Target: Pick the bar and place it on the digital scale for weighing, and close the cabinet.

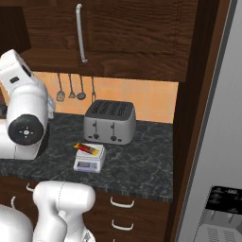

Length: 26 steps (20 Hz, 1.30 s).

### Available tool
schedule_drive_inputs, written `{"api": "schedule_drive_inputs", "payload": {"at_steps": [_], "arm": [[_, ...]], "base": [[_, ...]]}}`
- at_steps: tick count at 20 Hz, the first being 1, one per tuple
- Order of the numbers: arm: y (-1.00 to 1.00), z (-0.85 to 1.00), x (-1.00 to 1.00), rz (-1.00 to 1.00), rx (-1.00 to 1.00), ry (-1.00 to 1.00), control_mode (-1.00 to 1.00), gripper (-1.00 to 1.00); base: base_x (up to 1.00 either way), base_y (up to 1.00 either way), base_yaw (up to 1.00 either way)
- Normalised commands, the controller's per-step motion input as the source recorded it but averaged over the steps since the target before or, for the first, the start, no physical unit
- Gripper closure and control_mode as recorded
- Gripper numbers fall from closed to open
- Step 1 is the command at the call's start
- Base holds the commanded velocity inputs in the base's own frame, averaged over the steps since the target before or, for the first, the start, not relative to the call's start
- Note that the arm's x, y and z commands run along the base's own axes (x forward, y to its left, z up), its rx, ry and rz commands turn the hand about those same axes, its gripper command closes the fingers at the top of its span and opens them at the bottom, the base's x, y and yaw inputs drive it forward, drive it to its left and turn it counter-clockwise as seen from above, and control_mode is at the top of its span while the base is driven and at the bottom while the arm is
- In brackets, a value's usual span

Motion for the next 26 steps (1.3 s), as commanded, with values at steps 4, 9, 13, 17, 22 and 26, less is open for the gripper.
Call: {"api": "schedule_drive_inputs", "payload": {"at_steps": [4, 9, 13, 17, 22, 26], "arm": [[0.75, -0.30, -0.42, -0.01, 0.02, -0.27, -1.00, -1.00], [0.64, -0.15, -0.34, 0.00, 0.00, -0.21, -1.00, -1.00], [0.65, -0.07, -0.49, 0.00, 0.01, -0.21, -1.00, -1.00], [0.68, -0.18, -0.49, 0.00, 0.03, -0.05, -1.00, -1.00], [0.04, -0.24, -0.33, 0.00, 0.12, -0.02, -1.00, -1.00], [0.18, -0.29, -0.38, 0.00, 0.04, -0.05, -1.00, -1.00]], "base": [[0.00, 0.00, 0.00], [0.00, 0.00, 0.00], [0.00, 0.00, 0.00], [0.00, 0.00, 0.00], [0.00, 0.00, 0.00], [0.00, 0.00, 0.00]]}}
